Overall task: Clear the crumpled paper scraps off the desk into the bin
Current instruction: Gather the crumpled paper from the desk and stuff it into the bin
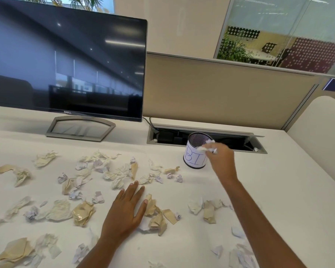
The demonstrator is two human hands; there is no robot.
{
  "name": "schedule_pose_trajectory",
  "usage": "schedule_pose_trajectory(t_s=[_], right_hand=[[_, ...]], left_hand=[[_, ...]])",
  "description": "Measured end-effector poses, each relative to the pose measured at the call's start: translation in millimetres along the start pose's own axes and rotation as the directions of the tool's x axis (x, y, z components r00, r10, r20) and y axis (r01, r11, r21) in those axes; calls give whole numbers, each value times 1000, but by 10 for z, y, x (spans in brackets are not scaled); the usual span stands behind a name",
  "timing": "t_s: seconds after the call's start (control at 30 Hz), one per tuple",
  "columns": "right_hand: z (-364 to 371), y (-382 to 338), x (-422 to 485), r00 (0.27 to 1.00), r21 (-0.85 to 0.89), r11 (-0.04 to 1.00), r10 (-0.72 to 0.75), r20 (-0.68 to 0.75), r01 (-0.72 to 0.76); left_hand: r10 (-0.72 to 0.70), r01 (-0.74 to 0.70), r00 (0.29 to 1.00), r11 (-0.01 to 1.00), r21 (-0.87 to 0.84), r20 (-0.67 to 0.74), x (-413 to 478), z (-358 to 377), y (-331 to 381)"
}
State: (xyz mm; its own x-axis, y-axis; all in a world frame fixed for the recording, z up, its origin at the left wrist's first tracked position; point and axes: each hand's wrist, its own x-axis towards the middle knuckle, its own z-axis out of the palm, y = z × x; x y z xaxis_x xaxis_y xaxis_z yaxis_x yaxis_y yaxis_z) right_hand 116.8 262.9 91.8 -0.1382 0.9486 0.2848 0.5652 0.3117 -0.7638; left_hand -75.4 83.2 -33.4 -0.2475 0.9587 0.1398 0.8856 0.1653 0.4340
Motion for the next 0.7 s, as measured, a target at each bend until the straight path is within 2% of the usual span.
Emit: schedule_pose_trajectory(t_s=[0.1, 0.17, 0.33, 0.43, 0.5, 0.57, 0.63, 0.7], right_hand=[[-43, -160, 293, 998, 48, 998, -28, -58, 31], [-17, -218, 442, 999, 43, 999, 4, -40, -3], [61, -174, 567, 973, -112, 992, 83, 217, -60], [103, -144, 468, 985, -212, 977, 36, 169, 1], [165, -152, 289, 995, -210, 975, -56, 82, 72], [286, -158, 68, 986, -173, 972, -152, 64, 161], [467, -149, -149, 971, -174, 968, -148, 186, 181], [668, -109, -306, 927, -288, 945, -38, 373, 155]], left_hand=[[10, -10, 1000, 1000, -4, -11, 0, 6, 3], [8, -8, 1000, 1000, -11, -13, -1, 7, 1], [11, -12, 1000, 1000, -13, -27, 0, 1, -2], [15, -15, 999, 1000, 8, -35, 2, 13, -11], [13, -12, 999, 1000, 25, -36, -2, 30, -21], [8, -6, 999, 999, 34, -37, -3, 40, -28], [10, -8, 999, 999, 44, -39, -4, 45, -31], [8, -7, 999, 999, 40, -41, -3, 45, -30]])
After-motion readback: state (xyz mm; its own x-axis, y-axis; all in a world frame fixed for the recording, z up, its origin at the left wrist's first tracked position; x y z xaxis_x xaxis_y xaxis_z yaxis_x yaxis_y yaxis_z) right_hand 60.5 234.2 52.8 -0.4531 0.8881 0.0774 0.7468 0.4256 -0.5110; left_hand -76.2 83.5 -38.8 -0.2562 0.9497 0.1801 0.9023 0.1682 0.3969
